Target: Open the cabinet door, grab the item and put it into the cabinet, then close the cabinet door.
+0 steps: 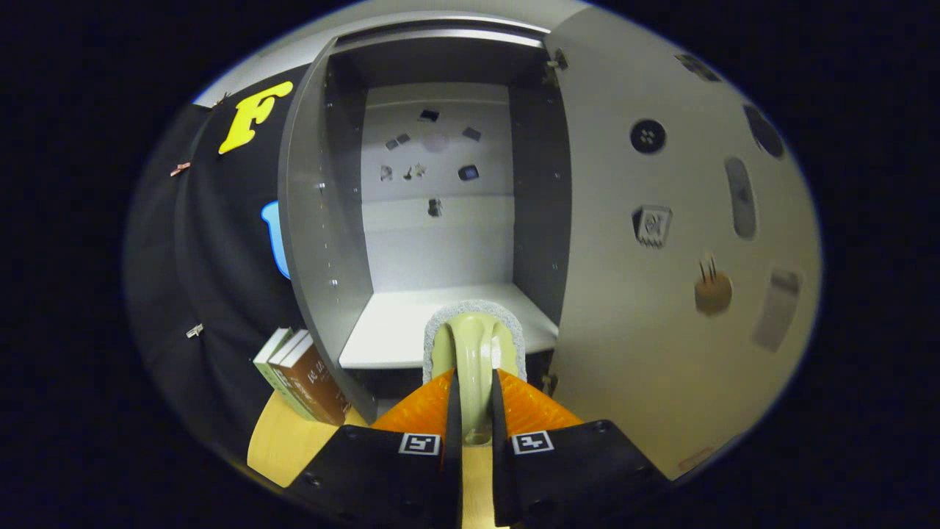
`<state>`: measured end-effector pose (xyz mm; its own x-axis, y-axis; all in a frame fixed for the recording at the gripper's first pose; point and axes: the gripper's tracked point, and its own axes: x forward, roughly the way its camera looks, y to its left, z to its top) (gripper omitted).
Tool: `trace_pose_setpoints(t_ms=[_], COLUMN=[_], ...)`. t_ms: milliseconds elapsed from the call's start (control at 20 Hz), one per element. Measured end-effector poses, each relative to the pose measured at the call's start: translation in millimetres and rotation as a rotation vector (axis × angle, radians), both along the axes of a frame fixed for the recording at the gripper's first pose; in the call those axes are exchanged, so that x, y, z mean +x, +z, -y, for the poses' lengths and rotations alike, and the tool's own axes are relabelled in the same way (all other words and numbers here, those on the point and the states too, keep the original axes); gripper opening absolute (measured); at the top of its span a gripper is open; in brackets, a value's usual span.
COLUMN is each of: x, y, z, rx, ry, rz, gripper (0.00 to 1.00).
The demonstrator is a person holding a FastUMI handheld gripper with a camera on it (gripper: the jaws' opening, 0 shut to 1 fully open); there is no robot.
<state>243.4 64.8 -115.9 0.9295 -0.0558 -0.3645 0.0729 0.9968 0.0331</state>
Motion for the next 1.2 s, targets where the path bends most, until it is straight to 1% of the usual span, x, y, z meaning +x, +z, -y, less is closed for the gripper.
trace_pose_setpoints(t_ms=[200,300,450,600,750,1050,1200], x=[60,91,133,174,198,228,240], y=[38,46,46,19,-14,-83,-107], z=[-4,-5,-2,-11,-18,-24,-30], rx=[-0.003,0.005,0.003,-0.006,-0.006,0.001,0.014], ry=[0.056,0.068,0.076,0.071,0.071,0.066,0.069], rz=[0.099,0.102,0.064,-0.006,-0.112,-0.305,-0.353], gripper=[0.21,0.21,0.21,0.2,0.2,0.2,0.2])
